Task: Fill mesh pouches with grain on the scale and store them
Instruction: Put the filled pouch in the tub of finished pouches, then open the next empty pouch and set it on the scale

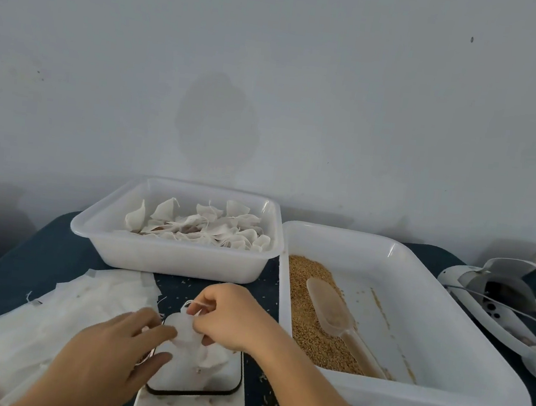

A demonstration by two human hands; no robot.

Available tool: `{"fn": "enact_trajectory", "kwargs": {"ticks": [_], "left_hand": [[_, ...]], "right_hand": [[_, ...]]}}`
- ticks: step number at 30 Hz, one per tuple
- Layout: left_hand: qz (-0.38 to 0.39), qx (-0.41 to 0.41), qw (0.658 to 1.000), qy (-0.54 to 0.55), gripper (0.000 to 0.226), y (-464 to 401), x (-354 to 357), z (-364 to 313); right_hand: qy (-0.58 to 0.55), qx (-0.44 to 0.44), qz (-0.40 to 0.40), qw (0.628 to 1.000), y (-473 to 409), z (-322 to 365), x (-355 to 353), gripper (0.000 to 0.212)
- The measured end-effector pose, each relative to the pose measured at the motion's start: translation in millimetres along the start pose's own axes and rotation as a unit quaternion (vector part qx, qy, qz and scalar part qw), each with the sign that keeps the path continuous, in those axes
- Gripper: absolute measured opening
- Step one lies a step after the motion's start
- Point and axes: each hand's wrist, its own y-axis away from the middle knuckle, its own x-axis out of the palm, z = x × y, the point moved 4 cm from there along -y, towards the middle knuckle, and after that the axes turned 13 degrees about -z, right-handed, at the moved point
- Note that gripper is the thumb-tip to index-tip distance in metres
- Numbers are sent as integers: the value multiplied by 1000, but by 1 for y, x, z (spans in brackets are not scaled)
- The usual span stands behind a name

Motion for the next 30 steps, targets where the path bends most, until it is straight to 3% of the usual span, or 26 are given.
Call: {"fn": "enact_trajectory", "kwargs": {"ticks": [4, 8, 11, 14, 17, 19, 22, 24, 27, 30], "left_hand": [[-36, 27, 998, 33, 56, -2, 2, 6], [-33, -80, 988, 130, 14, -4, 1, 10], [-9, -130, 981, 143, 30, -4, 4, 12], [-15, -141, 978, 154, 26, -6, 1, 12], [-14, -163, 973, 164, 27, -6, 1, 16], [-23, -165, 971, 169, 26, -7, 1, 15], [-29, -152, 972, 177, 23, -12, 1, 10], [-23, -153, 971, 184, 24, -14, 1, 7], [-17, -147, 970, 191, 24, -15, 4, 5], [-16, -148, 970, 194, 22, -16, 8, 4]], "right_hand": [[-10, 20, 61, 998, -2, 2, -3, 26], [9, 14, 95, 995, 0, 2, -3, 22], [21, -3, 96, 995, 0, 5, -23, 20], [10, 31, -43, 999, -14, 1, -77, 18], [187, 80, -185, 961, -32, -24, -136, 13], [345, 143, -147, 916, -37, -47, -156, 20], [478, 244, 8, 844, -26, -84, -159, 9], [499, 286, 72, 815, -18, -110, -154, 34], [478, 323, 86, 812, -10, -125, -148, 43], [438, 332, 70, 833, -9, -121, -147, 41]]}}
